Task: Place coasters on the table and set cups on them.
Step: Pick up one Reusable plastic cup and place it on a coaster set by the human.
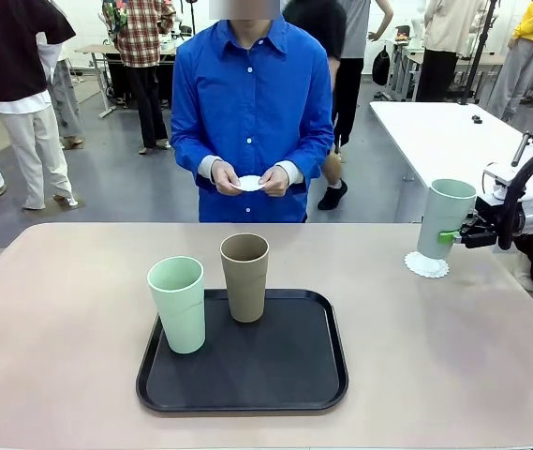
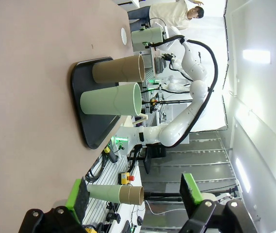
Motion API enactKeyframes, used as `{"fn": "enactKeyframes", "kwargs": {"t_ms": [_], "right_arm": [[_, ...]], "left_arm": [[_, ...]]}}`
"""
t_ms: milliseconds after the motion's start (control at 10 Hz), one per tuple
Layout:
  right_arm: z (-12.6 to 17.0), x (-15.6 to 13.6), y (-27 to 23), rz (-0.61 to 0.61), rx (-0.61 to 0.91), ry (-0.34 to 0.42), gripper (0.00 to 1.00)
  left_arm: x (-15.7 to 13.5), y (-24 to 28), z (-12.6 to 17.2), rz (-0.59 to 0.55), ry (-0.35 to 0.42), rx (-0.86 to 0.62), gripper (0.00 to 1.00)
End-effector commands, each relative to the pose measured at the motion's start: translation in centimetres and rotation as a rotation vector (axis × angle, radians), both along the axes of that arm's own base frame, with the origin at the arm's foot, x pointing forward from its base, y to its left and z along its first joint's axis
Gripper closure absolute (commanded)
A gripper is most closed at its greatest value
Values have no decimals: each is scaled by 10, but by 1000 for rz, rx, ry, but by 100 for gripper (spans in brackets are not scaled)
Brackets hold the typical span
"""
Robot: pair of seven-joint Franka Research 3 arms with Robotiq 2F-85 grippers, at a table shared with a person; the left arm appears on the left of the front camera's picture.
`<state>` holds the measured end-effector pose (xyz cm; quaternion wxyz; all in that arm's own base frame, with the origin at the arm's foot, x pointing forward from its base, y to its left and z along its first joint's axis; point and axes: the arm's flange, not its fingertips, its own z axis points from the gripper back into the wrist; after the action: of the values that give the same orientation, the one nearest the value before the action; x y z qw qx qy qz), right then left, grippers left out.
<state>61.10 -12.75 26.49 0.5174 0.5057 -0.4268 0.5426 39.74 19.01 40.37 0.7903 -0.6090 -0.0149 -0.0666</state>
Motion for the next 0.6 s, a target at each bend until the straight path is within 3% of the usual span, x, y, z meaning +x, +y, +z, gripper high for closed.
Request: {"fn": "enactKeyframes", "kwargs": {"t_ms": [0,500], "right_arm": [[-7,9,-2,16,15,7,17],[-27,17,7,13,14,47,17]], "left_arm": [[-1,0,2,3,-6,-8,0],[-1,0,2,3,-6,-8,0]]}}
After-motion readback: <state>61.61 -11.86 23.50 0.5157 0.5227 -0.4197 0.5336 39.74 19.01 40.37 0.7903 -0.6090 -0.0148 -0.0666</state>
